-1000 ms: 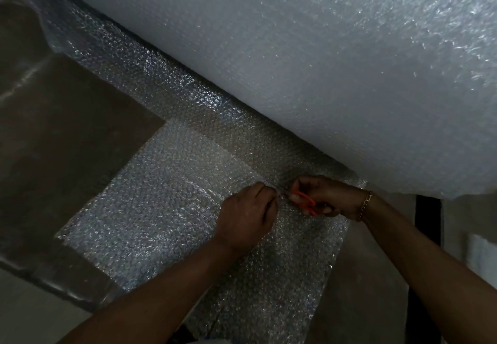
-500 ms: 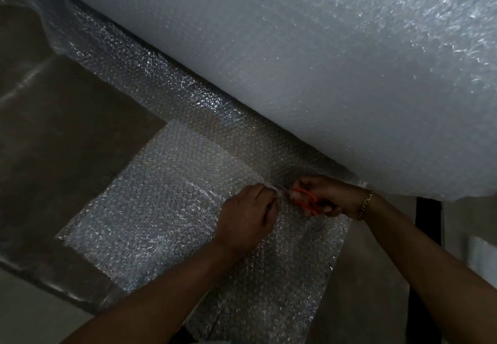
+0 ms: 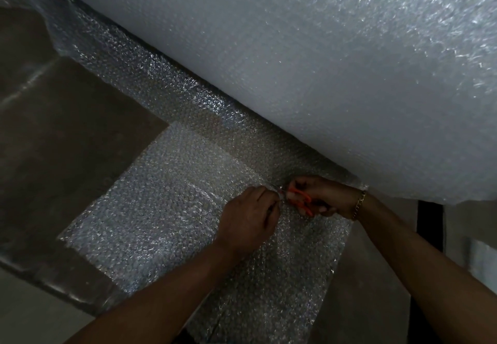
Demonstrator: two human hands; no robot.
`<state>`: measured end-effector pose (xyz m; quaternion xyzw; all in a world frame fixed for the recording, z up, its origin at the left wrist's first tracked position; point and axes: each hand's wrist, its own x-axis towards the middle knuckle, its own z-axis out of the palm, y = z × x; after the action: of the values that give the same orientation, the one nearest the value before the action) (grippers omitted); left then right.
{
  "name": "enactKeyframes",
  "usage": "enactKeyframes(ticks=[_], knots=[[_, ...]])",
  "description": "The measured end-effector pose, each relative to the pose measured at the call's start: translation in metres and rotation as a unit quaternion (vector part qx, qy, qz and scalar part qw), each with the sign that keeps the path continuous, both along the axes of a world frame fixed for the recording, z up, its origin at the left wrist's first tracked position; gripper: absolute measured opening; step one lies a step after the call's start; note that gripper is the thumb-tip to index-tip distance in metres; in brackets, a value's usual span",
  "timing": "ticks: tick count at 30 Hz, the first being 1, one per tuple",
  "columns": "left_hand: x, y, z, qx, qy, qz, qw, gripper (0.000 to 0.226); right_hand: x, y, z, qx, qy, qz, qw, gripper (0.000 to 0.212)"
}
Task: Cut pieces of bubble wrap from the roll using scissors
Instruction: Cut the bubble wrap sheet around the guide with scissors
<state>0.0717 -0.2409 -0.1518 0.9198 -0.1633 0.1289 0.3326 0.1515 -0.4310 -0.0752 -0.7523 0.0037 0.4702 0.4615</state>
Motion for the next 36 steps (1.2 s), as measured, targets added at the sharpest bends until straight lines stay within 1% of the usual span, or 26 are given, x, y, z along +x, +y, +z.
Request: enactKeyframes(ticks=[5,11,17,20,24,32,36], knots=[[0.000,0.000,-0.001,0.007,0.006,-0.002,1.000,0.007,-0.001,-0.004,-0.004,0.003,-0.006,0.010,1.000,0.014],[0.000,0.000,0.000,0.004,0.016,0.000,1.000,0.009,-0.001,-0.010,-0.006,0.009,0.003,0.016,1.000,0.022],[0.000,-0.001,-0.002,-0.003,0.028,0.000,1.000,0.016,-0.001,-0.009,-0.005,-0.005,-0.004,0.008,1.000,0.024],[0.000,-0.001,-0.001,-0.006,0.030,0.001,1.000,0.012,0.000,-0.005,-0.005,-0.015,0.001,0.002,1.000,0.019],[0.000,0.000,0.001,-0.007,0.026,0.003,1.000,0.009,0.001,0.001,-0.005,-0.008,0.001,-0.005,1.000,0.018],[0.000,0.000,0.000,-0.008,0.025,0.003,1.000,0.009,0.006,0.008,-0.009,0.005,0.007,-0.008,1.000,0.033],[0.000,0.000,0.002,-0.007,0.022,0.004,1.000,0.010,0.006,0.010,-0.009,0.008,-0.002,-0.004,1.000,0.021]])
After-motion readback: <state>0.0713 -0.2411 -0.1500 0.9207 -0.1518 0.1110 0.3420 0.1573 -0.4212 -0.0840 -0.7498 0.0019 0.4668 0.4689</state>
